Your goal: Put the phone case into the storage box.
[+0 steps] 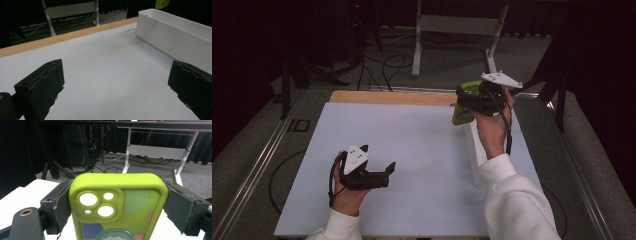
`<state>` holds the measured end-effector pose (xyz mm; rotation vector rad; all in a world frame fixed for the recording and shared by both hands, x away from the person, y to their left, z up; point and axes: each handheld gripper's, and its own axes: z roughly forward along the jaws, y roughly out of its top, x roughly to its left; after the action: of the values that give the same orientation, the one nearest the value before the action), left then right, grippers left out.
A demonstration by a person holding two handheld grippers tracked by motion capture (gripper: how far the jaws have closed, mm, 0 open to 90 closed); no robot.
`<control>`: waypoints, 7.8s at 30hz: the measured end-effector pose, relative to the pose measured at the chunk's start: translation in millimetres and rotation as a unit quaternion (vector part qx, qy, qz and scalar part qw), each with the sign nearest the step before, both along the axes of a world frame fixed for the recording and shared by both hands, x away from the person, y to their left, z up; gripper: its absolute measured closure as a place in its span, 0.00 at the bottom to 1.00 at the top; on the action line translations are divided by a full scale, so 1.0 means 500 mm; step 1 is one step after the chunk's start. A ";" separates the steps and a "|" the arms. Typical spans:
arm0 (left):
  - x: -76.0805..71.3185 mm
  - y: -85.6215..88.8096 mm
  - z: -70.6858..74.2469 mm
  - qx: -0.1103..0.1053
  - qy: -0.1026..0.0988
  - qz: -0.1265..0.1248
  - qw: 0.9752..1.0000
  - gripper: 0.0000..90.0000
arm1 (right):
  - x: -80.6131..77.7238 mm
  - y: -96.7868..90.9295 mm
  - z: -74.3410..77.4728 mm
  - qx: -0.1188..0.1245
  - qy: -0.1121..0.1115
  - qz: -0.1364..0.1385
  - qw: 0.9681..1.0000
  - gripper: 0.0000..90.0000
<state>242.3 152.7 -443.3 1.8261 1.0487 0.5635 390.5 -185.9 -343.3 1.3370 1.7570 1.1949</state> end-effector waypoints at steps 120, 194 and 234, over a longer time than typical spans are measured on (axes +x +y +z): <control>-0.001 0.004 0.001 -0.004 -0.001 0.002 1.000 0.01 | 0.094 -0.125 -0.137 -0.008 0.035 -0.116 0.993 0.17; -0.010 0.019 0.010 -0.014 -0.006 0.010 1.000 0.01 | 0.133 -0.121 -0.226 -0.029 0.069 -0.139 0.988 0.17; -0.010 0.024 0.011 -0.018 -0.007 0.012 1.000 0.01 | 0.145 -0.105 -0.257 -0.042 0.083 -0.125 0.988 0.17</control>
<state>237.4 164.9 -438.0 1.7772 1.0666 0.5670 463.2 -238.5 -471.6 1.5904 1.6720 0.8860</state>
